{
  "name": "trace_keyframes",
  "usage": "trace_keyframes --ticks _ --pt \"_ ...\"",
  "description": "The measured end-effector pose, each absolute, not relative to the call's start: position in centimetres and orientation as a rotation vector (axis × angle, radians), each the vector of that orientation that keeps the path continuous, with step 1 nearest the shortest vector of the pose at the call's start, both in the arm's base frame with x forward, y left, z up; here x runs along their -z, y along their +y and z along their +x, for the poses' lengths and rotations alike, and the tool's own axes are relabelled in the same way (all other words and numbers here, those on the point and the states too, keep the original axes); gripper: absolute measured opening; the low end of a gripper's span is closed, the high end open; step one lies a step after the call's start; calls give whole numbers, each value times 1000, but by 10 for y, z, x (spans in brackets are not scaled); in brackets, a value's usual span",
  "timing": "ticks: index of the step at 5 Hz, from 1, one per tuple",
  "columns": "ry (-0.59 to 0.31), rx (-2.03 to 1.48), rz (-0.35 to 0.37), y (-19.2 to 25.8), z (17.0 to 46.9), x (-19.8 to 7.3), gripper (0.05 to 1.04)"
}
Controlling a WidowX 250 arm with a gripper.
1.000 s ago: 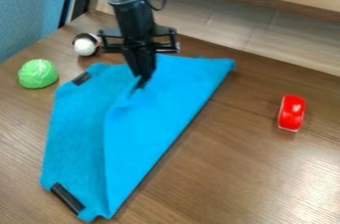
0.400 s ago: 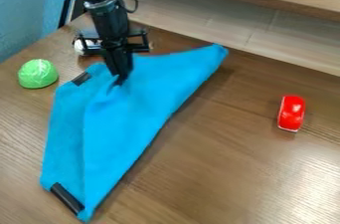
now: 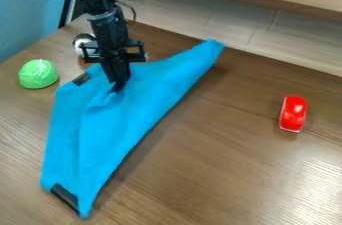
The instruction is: Fold the cloth from right to left
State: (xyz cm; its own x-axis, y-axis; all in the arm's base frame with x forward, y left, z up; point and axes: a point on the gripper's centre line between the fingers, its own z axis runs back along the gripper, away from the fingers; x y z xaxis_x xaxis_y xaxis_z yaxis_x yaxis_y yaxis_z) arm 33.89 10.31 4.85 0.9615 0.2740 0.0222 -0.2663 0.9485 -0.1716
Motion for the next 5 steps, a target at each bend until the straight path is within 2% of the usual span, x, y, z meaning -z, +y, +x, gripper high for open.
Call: trace_keyframes --ticks 3,4,5 --pt "-36 -260 -68 117 334 -31 83" --pt "-57 -272 -90 108 332 -36 244" --pt "-191 -246 -122 92 337 -69 516"
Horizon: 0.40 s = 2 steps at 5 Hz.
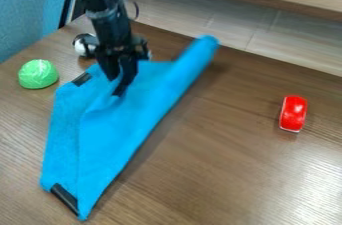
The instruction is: Fold the cloth from right to left
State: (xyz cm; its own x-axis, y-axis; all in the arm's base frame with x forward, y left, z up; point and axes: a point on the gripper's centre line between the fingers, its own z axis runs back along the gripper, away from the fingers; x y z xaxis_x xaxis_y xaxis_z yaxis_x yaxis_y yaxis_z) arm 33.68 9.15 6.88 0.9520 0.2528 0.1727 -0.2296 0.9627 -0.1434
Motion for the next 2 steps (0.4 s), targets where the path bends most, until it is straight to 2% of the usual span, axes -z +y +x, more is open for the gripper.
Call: trace_keyframes --ticks 1,2 --pt "-279 -225 -125 84 333 -93 835" --pt "-277 -176 -66 73 331 -111 1002"
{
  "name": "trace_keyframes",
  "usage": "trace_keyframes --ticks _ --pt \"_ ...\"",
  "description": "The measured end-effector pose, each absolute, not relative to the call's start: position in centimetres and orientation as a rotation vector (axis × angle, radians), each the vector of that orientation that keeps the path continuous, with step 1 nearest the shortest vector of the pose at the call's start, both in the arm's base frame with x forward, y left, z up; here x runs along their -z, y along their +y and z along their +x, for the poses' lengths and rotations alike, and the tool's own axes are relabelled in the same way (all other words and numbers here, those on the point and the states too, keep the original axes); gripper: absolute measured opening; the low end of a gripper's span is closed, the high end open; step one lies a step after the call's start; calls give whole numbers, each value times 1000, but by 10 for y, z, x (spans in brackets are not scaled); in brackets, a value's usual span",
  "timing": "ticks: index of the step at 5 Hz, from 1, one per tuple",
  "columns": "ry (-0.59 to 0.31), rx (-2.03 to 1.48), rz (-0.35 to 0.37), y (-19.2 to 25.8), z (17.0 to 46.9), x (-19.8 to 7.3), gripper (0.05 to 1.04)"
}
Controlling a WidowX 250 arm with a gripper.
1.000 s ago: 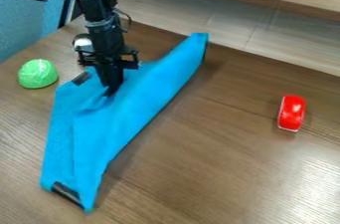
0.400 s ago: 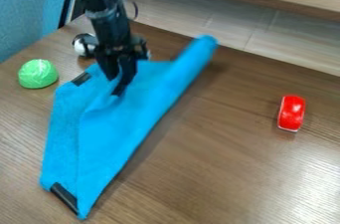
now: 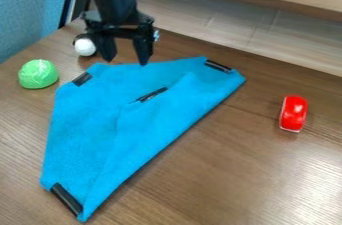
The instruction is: Fold the cloth from right to left
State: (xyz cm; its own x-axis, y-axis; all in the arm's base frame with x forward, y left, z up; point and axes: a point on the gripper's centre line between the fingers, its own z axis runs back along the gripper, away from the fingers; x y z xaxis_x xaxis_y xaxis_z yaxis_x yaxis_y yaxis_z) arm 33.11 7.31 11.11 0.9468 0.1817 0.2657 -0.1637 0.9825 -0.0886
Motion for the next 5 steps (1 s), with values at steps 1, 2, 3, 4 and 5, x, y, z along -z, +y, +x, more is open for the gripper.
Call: trace_keyframes --ticks 1,2,3,4,5 --pt "-274 -167 -69 68 333 -117 1001" --pt "-288 -112 -95 56 346 -126 1000" --pt "-262 -31 -108 34 364 -126 1001" --pt "-243 24 -120 15 380 -127 1000" --pt "-207 63 -132 -1 386 -115 1000"
